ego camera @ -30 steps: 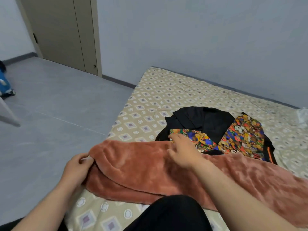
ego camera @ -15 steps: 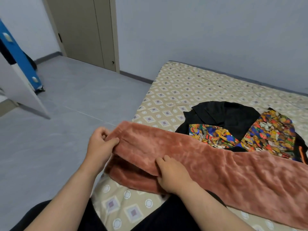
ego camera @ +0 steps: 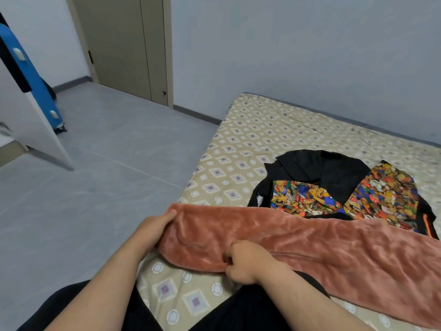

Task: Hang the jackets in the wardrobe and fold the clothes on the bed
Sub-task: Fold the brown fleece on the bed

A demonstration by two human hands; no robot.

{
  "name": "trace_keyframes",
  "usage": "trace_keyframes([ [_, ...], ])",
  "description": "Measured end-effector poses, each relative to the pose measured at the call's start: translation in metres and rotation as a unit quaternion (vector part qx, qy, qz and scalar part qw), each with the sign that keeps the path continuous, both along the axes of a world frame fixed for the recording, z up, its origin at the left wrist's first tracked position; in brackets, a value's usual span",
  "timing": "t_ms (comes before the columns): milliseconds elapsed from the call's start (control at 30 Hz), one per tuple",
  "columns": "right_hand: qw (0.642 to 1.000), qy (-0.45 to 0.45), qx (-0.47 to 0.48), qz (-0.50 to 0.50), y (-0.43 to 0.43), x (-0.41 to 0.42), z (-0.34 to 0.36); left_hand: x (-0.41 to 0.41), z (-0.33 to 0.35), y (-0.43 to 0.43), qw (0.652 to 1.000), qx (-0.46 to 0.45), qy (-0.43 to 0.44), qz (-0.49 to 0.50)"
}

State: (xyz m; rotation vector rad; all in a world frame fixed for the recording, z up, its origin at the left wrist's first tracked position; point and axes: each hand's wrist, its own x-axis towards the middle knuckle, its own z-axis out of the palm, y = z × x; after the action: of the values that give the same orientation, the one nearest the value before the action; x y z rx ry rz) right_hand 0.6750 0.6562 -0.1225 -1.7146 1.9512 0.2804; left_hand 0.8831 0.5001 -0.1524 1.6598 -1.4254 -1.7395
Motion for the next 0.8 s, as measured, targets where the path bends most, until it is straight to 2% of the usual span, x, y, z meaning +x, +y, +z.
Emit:
trace_keyframes([
  [100,1.000,-0.016,-0.011,-0.021,-0.001,-0.002,-0.002,0.000,-0.006,-0.007,0.998,0.063,0.024,-0.005],
  [200,0.996,-0.042,-0.076,-0.026,-0.002,-0.003,-0.002,0.002,-0.004,-0.005,0.984,0.160,0.057,-0.048],
  [267,0.990,-0.060,-0.126,-0.037,-0.003,-0.003,-0.002,0.000,-0.001,-0.002,0.979,0.180,0.085,-0.051],
  [433,0.964,-0.150,-0.196,-0.102,0.004,-0.011,0.010,-0.007,0.020,0.006,0.970,0.101,0.223,0.001],
  [533,0.926,-0.191,-0.269,-0.185,0.015,-0.036,0.022,-0.008,0.033,0.004,0.956,0.064,0.283,0.048],
  [633,0.911,-0.178,-0.284,-0.240,0.034,-0.071,0.037,-0.015,0.050,0.005,0.947,0.064,0.307,0.069],
  [733,0.912,-0.172,-0.288,-0.235,0.053,-0.083,0.047,-0.040,0.073,0.019,0.941,0.074,0.328,0.042],
  [800,0.906,-0.200,-0.301,-0.219,0.051,-0.063,0.052,-0.060,0.088,0.034,0.942,0.057,0.329,0.006],
])
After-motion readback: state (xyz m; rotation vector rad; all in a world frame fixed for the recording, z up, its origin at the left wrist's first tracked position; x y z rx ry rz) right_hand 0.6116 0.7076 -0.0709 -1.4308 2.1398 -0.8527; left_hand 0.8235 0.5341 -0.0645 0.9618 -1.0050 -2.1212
